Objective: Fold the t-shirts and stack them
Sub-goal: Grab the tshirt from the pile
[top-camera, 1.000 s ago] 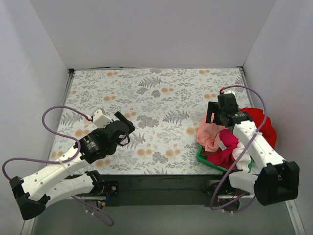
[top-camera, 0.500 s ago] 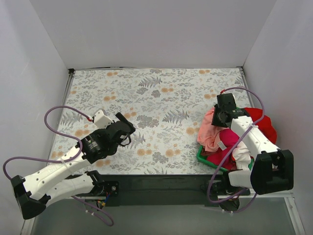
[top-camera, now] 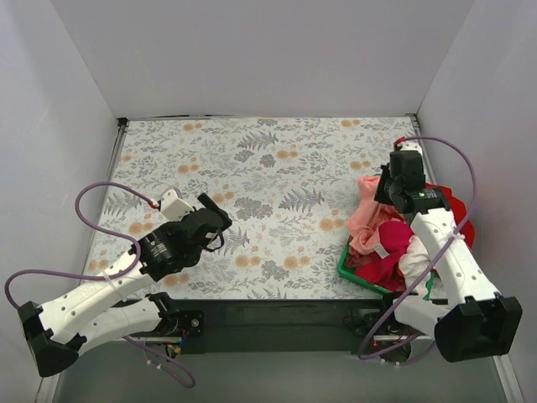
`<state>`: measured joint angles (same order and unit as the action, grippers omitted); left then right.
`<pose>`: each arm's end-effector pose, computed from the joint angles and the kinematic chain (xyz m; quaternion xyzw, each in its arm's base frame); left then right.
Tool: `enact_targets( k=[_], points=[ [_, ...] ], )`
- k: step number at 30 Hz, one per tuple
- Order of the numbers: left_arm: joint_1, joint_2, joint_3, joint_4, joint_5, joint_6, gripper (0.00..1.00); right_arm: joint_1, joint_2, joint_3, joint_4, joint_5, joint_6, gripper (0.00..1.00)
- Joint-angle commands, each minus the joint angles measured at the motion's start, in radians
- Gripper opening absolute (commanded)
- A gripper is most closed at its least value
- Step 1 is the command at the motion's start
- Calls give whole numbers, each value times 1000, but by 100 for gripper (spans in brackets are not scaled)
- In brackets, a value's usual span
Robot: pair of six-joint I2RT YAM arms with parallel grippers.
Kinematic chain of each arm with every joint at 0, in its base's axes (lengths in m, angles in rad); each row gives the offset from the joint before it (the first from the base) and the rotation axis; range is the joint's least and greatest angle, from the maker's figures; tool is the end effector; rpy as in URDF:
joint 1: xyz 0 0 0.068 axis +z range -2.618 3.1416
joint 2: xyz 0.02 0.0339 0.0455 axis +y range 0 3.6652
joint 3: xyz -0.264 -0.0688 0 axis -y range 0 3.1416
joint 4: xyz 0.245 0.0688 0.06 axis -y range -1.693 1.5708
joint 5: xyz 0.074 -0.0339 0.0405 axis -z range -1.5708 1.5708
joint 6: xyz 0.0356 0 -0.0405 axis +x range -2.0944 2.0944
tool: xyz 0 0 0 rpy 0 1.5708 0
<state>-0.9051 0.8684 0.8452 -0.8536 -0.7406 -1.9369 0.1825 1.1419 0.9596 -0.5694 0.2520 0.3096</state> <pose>0.1177 -0.1109 0.2922 -0.5395 0.7018 -0.2627 0.3838 0.2389 0.0351 0.2941 0.1077 0.9050 -0.0156 0.4112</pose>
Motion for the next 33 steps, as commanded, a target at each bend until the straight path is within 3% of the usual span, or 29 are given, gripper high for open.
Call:
enact_targets(
  k=[1, 13, 25, 31, 33],
  points=[
    [6, -16, 0, -2, -29, 1, 98, -2, -100, 162, 36, 49, -20, 1],
    [6, -39, 12, 10, -39, 6, 98, -2, -119, 567, 3, 150, -113, 1],
    [6, -29, 12, 27, -19, 21, 97, -2, -4, 1036, 26, -74, -132, 1],
    [6, -19, 22, 28, -25, 23, 97, -2, 56, 1131, 78, -117, -115, 1],
    [6, -17, 25, 25, -31, 21, 98, -2, 67, 1118, 138, -204, -107, 1]
  ],
)
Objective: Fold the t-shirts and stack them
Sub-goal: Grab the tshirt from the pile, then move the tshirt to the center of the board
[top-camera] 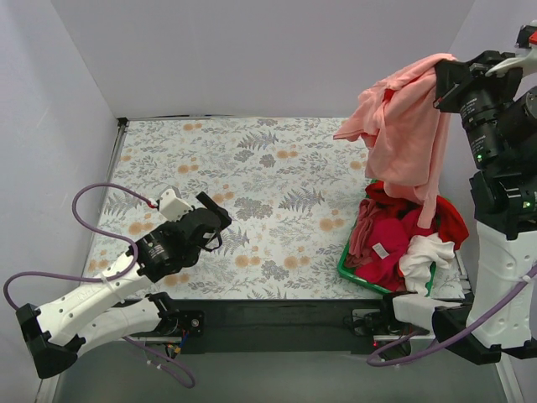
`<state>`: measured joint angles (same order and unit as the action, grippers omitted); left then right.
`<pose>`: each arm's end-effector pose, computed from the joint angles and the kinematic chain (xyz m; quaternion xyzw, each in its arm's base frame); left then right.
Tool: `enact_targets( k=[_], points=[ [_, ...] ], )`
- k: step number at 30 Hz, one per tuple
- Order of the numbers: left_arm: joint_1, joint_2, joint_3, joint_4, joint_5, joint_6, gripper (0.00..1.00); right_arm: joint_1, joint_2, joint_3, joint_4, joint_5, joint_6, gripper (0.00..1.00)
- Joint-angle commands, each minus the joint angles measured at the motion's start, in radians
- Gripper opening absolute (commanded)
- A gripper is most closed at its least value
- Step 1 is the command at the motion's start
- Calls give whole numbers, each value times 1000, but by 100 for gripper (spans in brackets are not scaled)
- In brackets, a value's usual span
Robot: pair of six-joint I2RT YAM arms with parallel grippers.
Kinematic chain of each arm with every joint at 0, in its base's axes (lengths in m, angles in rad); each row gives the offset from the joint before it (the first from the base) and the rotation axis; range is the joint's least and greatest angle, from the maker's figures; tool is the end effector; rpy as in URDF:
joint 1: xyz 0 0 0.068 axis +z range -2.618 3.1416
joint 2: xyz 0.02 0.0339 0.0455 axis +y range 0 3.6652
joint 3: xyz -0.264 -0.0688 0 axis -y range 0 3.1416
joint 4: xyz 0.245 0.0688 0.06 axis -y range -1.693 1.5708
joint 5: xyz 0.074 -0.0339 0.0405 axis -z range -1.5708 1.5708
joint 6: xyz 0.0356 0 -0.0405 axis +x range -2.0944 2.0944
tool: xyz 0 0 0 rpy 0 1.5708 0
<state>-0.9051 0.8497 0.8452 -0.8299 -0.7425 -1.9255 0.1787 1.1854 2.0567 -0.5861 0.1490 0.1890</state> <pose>0.1167 -0.1096 0.2964 -0.5385 0.6949 -0.2789 0.3863 0.1361 0.0192 0.6150 0.0627 0.5975 0.1021 0.7929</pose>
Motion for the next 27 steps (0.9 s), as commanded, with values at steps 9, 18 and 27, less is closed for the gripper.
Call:
enact_targets(
  k=[9, 18, 27],
  points=[
    [6, 23, 43, -14, -15, 16, 98, 8, 285, 101, 298, -764, 134, 1],
    [6, -20, 90, -162, -1, -44, 98, 237, 490, 175, 333, -782, 72, 1],
    [6, -44, 77, -272, -11, -142, 98, 281, 304, -372, 304, -628, -118, 1]
  ],
)
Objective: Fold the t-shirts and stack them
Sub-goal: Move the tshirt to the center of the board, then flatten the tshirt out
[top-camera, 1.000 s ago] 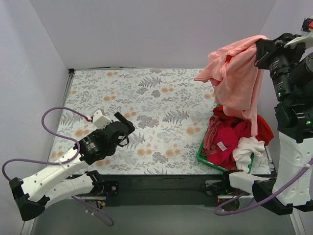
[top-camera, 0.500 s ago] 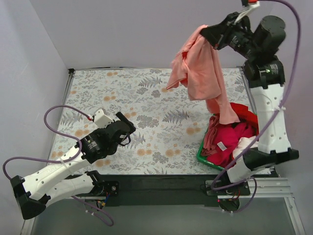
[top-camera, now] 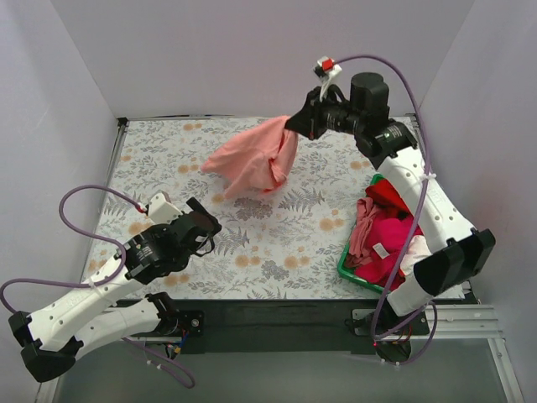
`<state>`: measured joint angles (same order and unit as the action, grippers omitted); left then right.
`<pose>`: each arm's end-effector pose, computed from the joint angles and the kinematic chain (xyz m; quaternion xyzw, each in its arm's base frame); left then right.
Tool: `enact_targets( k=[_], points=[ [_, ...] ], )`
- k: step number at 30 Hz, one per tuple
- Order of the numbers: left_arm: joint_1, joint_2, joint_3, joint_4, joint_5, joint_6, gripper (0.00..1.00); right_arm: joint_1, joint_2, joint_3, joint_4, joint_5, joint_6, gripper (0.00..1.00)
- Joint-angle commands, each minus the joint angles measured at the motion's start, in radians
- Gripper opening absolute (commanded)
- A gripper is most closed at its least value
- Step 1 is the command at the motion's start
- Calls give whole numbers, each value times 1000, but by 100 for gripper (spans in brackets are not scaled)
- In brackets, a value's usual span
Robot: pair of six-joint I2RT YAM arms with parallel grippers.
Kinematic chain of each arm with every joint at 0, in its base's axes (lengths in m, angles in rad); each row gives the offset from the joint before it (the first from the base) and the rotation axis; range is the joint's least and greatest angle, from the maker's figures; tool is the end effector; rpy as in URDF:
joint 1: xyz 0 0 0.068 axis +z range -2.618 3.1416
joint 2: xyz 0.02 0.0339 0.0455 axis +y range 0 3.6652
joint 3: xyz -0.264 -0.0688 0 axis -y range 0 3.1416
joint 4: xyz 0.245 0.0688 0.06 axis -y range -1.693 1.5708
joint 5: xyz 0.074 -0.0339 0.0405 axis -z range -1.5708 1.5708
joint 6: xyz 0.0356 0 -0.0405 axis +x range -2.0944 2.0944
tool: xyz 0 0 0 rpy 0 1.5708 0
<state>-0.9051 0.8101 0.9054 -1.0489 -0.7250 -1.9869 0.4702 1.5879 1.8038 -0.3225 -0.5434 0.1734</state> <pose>0.1016 -0.0911 0.3057 -0.5510 0.7082 -0.2397 0.3706 0.3080 0.1772 0.4774 -0.2834 0.6821 0.3930 0.5477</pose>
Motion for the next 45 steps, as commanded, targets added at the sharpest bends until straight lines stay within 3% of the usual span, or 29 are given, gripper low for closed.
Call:
enact_targets(
  k=[1, 3, 4, 5, 7, 8, 10, 11, 12, 18, 19, 26, 29, 34, 40, 43, 45],
  points=[
    [6, -3, 15, -49, -25, -85, 98, -11, -132, -208, 28, 132, -127, 1],
    [6, 4, 10, -40, -19, -89, 98, -12, -150, -282, -36, 225, -170, 5],
    [6, 9, 3, -42, -19, -98, 98, -15, -144, -305, -62, 355, -201, 14],
    [6, 15, -2, -37, -19, -102, 98, -15, -135, -345, -84, 431, -187, 37],
    [6, 35, -8, -23, -17, -107, 98, -24, -97, -368, -140, 620, -181, 60],
    [6, 41, -13, -14, -14, -96, 98, -25, -86, -385, -157, 652, -170, 71],
    [8, 73, -16, 29, -1, -81, 98, -27, -77, -406, -176, 680, -152, 79],
    [11, 84, -20, 49, 5, -64, 98, -27, -81, -420, -174, 674, -149, 96],
    [12, 99, -25, 90, 15, -38, 98, -25, -88, -451, -173, 665, -134, 98],
    [83, 214, -65, 284, 128, 74, 98, -27, -196, -573, -162, 671, -49, 98],
    [109, 233, -72, 318, 201, 126, 98, -25, -242, -628, -152, 649, -26, 98],
    [423, 429, -89, 598, 539, 324, 98, -27, -443, -862, -47, 436, 11, 98],
    [472, 555, -42, 656, 599, 359, 97, -25, -489, -917, -38, 410, 9, 98],
    [471, 687, -34, 673, 777, 387, 88, -25, -525, -965, -39, 500, 21, 98],
    [413, 656, -155, 707, 748, 350, 88, -25, -526, -983, -38, 511, 21, 98],
    [413, 704, -142, 716, 737, 346, 85, -25, -529, -992, -38, 499, 21, 98],
    [411, 763, -119, 722, 737, 349, 77, -25, -532, -997, -39, 496, 20, 98]
  ],
)
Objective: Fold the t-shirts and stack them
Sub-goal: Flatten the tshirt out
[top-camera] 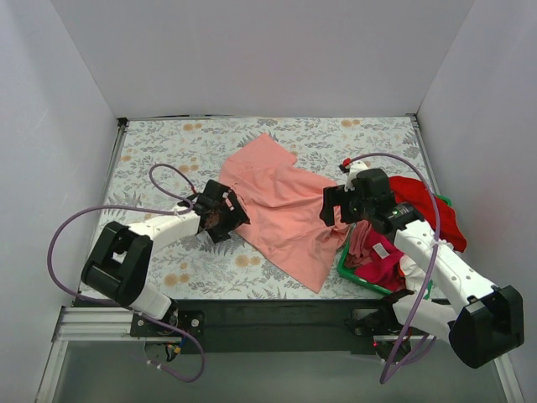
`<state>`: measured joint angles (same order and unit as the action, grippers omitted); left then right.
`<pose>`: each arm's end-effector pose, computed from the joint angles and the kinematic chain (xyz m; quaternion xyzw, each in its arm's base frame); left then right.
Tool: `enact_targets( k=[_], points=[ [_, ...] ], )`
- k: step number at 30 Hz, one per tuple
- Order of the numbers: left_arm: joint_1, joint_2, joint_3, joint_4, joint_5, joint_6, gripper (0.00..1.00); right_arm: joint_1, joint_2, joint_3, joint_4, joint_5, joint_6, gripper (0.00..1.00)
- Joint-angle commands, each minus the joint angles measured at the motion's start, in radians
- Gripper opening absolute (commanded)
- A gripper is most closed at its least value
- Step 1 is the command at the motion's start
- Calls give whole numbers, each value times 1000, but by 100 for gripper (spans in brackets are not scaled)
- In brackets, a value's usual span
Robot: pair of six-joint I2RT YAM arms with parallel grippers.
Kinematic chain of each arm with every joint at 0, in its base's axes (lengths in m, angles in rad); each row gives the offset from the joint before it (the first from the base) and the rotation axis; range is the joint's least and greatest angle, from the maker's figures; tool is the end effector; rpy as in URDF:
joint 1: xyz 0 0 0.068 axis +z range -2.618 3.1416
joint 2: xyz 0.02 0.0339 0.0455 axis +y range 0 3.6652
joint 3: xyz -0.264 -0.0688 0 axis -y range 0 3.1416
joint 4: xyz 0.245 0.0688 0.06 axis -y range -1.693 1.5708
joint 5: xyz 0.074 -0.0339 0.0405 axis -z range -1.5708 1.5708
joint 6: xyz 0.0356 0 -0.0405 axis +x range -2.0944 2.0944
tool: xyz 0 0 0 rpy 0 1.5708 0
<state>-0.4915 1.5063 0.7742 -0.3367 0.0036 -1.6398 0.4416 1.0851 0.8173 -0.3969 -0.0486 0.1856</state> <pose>0.2451 -0.1313 0.1617 -0.5257 0.8136 -0.2182 0.1187 0.2118 0.1021 0.2724 -0.1253 0.8901 0.1558 0.4095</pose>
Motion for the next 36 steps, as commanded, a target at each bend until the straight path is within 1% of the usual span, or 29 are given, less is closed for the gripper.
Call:
enact_targets(
  k=[1, 3, 5, 6, 7, 10, 12, 13, 14, 16, 17, 18, 19, 23, 25, 26, 28, 29, 30, 32, 33, 34, 36],
  points=[
    [-2, 87, 37, 10, 10, 5, 73, 3, -34, -13, 35, 4, 8, 98],
    [-5, 139, 60, 10, 16, 12, 54, 2, -40, -26, 36, 16, 6, 98],
    [-9, 163, 83, 10, 16, 24, 41, 2, -50, -33, 35, 32, 8, 98],
    [-9, 167, 88, 7, 9, 26, 13, 3, -53, -36, 35, 36, 8, 98],
    [-9, 170, 92, -4, -23, 28, 0, 2, -59, -38, 35, 41, 6, 98],
    [16, 126, 122, -94, -126, 12, 0, 3, -57, -43, 35, 35, -5, 98],
    [108, 89, 109, -134, -146, 8, 0, 5, -53, -44, 35, 15, -23, 98],
    [155, 54, 102, -142, -146, 3, 0, 3, -45, -43, 33, -22, -31, 97],
    [265, 40, 85, -145, -142, 1, 0, 3, -39, -43, 35, -37, -34, 96],
    [367, 17, 79, -137, -161, 1, 0, 17, -22, -40, 36, -65, -40, 96],
    [454, 6, 82, -139, -163, 6, 0, 25, -16, -38, 41, -63, -40, 96],
    [485, 8, 101, -134, -163, 12, 0, 37, -8, -38, 44, -62, -40, 96],
    [546, 11, 115, -130, -165, 27, 0, 46, 7, -35, 46, -63, -41, 96],
    [596, 75, 213, -130, -179, 44, 0, 89, 55, -23, 67, -62, -32, 96],
    [599, 127, 281, -151, -162, 61, 13, 127, 87, -11, 75, -59, -26, 95],
    [599, 135, 293, -157, -122, 64, 27, 141, 97, -7, 81, -62, -21, 95],
    [597, 135, 287, -156, -97, 58, 36, 192, 128, -1, 101, -53, -11, 95],
    [597, 128, 278, -157, -96, 45, 61, 210, 137, 0, 108, -50, 4, 95],
    [597, 114, 264, -159, -102, 40, 97, 250, 156, 3, 118, -45, 18, 95],
    [597, 59, 215, -166, -105, 9, 98, 291, 174, 2, 156, -28, 50, 95],
    [597, 37, 194, -171, -78, 2, 98, 333, 183, -1, 174, -11, 107, 95],
    [596, -19, 174, -174, -73, -6, 98, 356, 203, -6, 206, 37, 135, 95],
    [594, -78, 114, -194, -68, -28, 98, 408, 228, -29, 246, 80, 231, 95]
  ],
)
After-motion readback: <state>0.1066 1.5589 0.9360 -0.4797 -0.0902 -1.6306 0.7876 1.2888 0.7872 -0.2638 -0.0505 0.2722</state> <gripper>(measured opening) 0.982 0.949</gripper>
